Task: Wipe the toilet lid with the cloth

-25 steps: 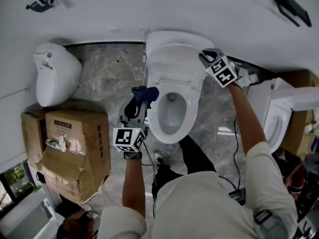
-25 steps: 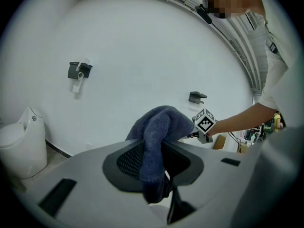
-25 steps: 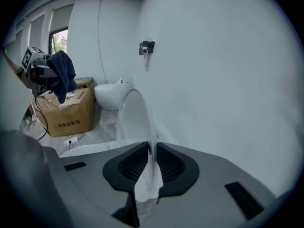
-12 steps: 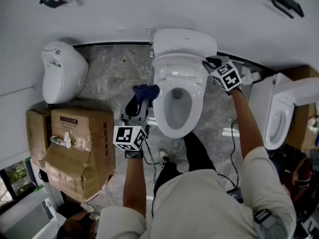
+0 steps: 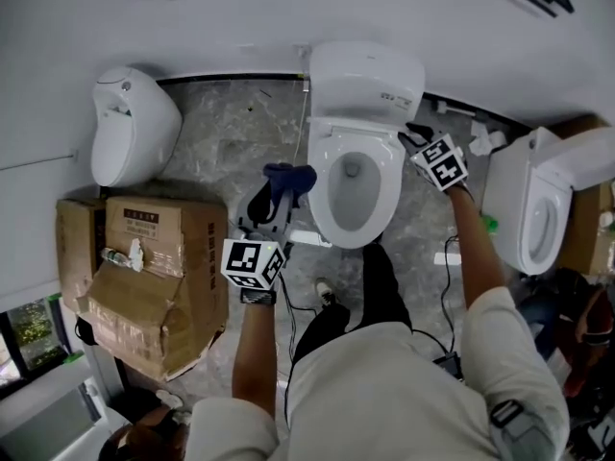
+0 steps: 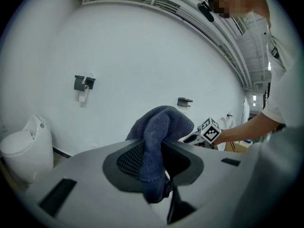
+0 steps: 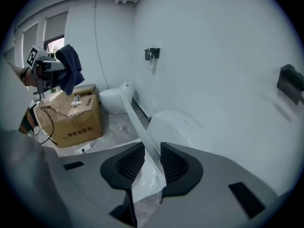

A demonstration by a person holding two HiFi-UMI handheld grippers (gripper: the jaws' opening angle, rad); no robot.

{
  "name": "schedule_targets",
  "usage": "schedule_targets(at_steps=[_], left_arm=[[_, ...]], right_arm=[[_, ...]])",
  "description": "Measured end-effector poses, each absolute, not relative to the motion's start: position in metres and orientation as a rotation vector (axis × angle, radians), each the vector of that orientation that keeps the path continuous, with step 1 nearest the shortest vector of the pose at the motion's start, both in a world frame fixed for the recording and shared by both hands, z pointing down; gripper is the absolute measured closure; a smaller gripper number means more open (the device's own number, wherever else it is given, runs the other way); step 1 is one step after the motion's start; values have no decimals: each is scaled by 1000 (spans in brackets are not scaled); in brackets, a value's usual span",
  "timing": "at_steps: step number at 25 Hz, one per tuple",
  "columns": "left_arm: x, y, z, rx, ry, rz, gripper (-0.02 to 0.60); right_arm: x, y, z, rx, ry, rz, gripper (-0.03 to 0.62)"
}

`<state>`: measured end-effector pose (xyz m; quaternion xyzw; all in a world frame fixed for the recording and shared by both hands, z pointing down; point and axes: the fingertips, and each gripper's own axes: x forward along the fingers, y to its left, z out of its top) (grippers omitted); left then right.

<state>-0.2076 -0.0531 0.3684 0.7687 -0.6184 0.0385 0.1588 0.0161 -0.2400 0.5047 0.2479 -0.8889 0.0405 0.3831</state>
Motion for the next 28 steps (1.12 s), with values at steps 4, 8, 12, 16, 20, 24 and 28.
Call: schedule_targets(at_steps=[4,8,12,16,20,24,28], left_arm=[[-206,-18,366,2219,-1757,91,480],[-212,6,367,2246,-1758,89,480],[-223,20,378,2216,-1768,72,480],[-223,25,394,2176,-1764,64,480],[-219,29,407,2152,-1754,73,480],[-213,33,415,2145,-1740,87,480],[-208,35,422,2133,-1729,91,480]], right_arm=[[20,-211,513,665,-2218,63,474],[22,-186,517,710,-2193,42,467],[20,-155,530,698,-2179,7,461],[23,-121,546,683,-2194,-9,448],[23,-97,559,673,-2187,-61,442],[25,-73,575,596,-2180,-104,435],[25,-45,598,442,-2151,-98,419]])
